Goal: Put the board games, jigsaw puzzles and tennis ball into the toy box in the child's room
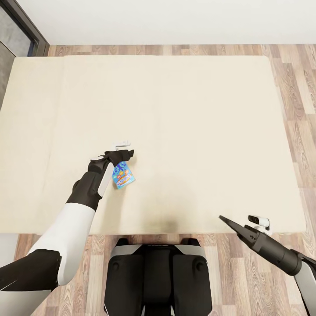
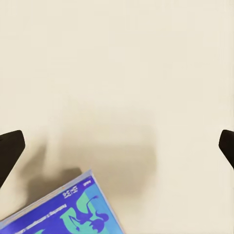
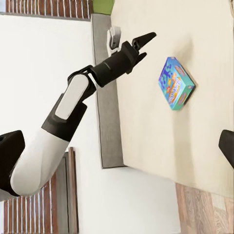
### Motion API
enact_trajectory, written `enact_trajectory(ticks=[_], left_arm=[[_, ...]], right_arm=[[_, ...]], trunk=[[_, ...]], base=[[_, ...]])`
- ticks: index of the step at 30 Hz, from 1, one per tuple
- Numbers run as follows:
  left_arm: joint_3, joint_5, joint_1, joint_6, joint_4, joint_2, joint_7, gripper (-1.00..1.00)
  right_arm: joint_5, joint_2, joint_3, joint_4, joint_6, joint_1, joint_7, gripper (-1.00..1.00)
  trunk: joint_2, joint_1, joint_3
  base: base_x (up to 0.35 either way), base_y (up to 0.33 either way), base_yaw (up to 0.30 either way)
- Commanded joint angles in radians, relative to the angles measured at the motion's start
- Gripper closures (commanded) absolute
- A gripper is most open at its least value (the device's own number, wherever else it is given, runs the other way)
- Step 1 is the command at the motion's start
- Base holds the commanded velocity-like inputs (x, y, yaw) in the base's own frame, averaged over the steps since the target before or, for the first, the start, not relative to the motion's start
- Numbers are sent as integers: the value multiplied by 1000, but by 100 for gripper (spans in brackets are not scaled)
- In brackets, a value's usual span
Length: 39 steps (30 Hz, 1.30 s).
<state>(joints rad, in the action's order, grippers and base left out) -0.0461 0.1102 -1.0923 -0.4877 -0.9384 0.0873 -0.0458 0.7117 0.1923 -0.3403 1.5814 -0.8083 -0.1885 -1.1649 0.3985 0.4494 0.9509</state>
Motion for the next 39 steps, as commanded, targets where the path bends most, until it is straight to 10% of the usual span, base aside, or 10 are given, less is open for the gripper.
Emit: enact_trajectory(ticks=[1,14,39], left_arm=[[-1,10,0,-5,-1,0,-5,-100],[-1,10,0,-5,-1,-1,-5,-100],[-3,8,0,-6,5,-3,-5,-100]], right_arm=[[4,0,-5,0,-8,0,-18,-100],[6,-2,-133,0,-44,0,-202,-100],[-4,-10,-141,0,-41,1,-204,-100]], trunk=[[2,1,1],[2,1,8],[2,1,22]], base=[[0,0,0],[0,0,0],[0,0,0]])
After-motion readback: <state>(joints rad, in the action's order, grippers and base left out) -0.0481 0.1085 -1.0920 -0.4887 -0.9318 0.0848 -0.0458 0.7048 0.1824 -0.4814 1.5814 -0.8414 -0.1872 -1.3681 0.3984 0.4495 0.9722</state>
